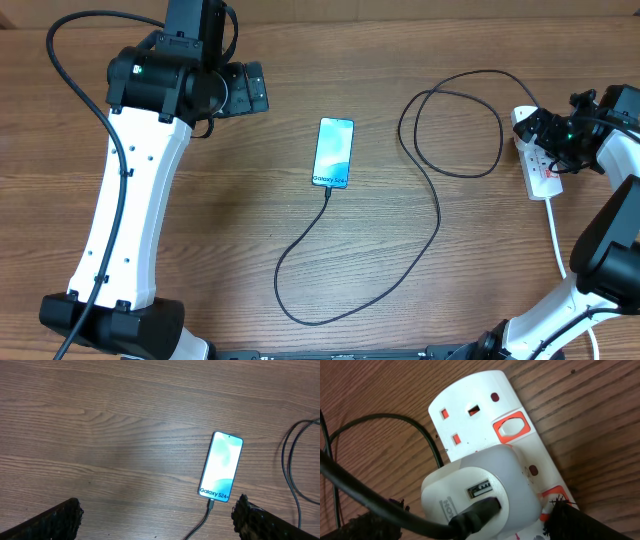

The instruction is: Plug charger to phone and switch on socket

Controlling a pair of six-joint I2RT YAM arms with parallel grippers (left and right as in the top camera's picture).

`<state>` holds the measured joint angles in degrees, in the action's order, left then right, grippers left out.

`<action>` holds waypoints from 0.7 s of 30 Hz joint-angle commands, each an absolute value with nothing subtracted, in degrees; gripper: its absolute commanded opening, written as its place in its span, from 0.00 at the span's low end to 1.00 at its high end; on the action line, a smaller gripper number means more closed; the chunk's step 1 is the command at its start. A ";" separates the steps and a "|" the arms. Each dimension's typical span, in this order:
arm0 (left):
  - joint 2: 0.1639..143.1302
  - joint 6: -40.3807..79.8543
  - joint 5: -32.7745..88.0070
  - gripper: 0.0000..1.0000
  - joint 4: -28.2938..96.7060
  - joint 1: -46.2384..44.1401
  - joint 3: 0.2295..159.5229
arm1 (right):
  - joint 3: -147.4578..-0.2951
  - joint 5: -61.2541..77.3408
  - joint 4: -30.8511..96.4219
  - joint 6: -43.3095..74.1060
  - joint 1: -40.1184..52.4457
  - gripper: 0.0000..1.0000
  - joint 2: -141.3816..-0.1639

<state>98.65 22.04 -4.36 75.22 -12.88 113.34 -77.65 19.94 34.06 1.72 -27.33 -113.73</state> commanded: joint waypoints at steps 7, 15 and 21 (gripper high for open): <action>99.09 20.97 -4.89 1.00 75.16 -12.56 113.51 | -77.19 23.20 33.76 1.41 -27.00 0.95 -114.93; 99.09 20.97 -4.89 1.00 75.13 -12.56 113.51 | -77.19 24.73 34.33 1.43 -27.00 0.95 -114.96; 99.09 20.95 -4.89 1.00 75.13 -12.56 113.51 | -76.14 25.41 33.80 1.45 -27.00 0.94 -114.96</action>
<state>98.65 22.04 -4.36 75.22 -12.88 113.34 -77.65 21.19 34.33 1.50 -27.62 -113.73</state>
